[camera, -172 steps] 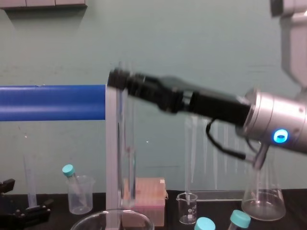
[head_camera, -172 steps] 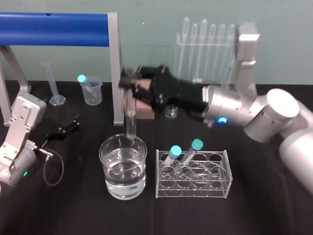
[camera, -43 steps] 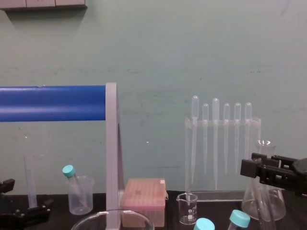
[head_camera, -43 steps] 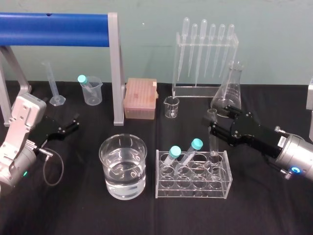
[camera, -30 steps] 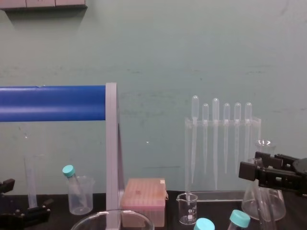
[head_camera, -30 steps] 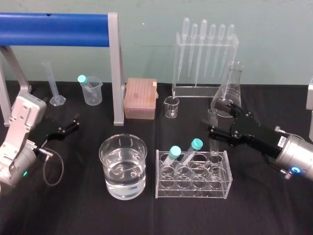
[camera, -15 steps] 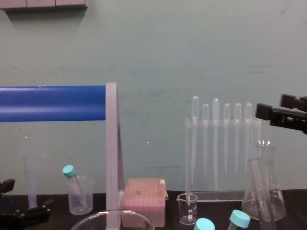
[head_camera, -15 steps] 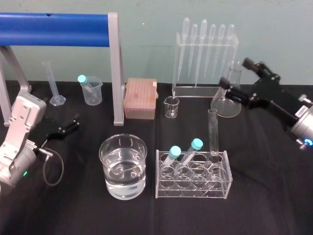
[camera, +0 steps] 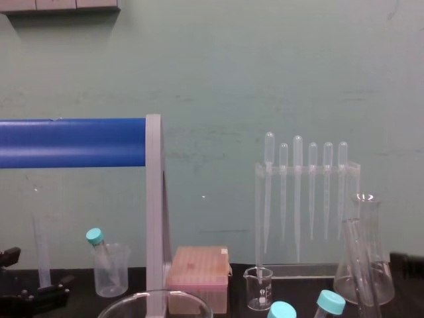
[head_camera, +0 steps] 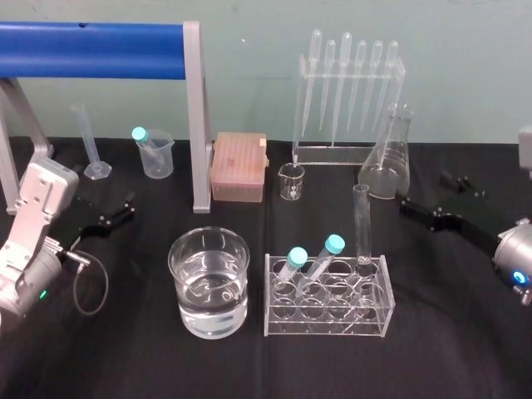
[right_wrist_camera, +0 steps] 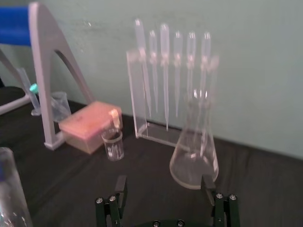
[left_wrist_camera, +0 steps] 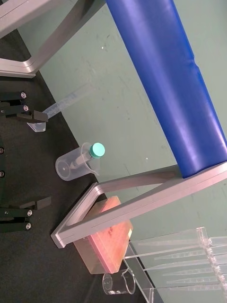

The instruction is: Hold the test tube with one hand and immerse one end into the beaker, then return it to the test tube rack.

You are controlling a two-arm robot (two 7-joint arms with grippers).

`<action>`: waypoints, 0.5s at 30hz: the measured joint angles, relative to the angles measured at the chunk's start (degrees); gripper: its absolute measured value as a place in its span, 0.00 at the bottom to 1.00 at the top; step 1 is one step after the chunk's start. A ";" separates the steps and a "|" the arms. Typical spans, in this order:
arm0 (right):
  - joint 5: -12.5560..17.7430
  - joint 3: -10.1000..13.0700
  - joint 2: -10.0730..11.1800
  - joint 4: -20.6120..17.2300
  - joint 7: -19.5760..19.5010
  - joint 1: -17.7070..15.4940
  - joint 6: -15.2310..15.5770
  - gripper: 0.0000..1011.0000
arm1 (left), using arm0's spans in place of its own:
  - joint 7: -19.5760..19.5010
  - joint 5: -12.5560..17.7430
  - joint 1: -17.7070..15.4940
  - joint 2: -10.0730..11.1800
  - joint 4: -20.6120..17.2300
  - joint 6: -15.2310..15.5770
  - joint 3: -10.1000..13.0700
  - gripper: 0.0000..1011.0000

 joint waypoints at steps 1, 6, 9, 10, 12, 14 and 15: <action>0.14 -0.01 -0.48 0.94 0.38 -0.02 0.22 0.99 | 0.00 0.00 0.00 0.00 0.00 0.00 0.00 0.99; 0.25 -0.05 -1.64 3.26 1.97 0.30 0.21 0.99 | 0.00 0.00 0.00 0.00 0.00 0.00 0.00 0.99; 0.27 -0.07 -1.75 3.41 2.12 0.35 0.18 0.99 | 0.00 0.00 0.00 0.00 0.00 0.00 0.00 0.99; 0.27 -0.07 -1.73 3.38 2.10 0.35 0.18 0.99 | 0.00 0.00 0.00 0.00 0.00 0.00 0.00 0.99; 0.27 -0.07 -1.68 3.27 2.07 0.33 0.18 0.99 | 0.00 0.00 0.00 0.00 0.00 0.00 0.00 0.99; 0.27 -0.08 -1.62 3.14 2.04 0.32 0.17 0.99 | 0.00 0.00 0.00 0.00 0.00 0.00 0.00 0.99; 0.27 -0.08 -1.61 3.11 2.02 0.32 0.17 0.99 | 0.00 0.00 0.00 0.00 0.00 0.00 0.00 0.99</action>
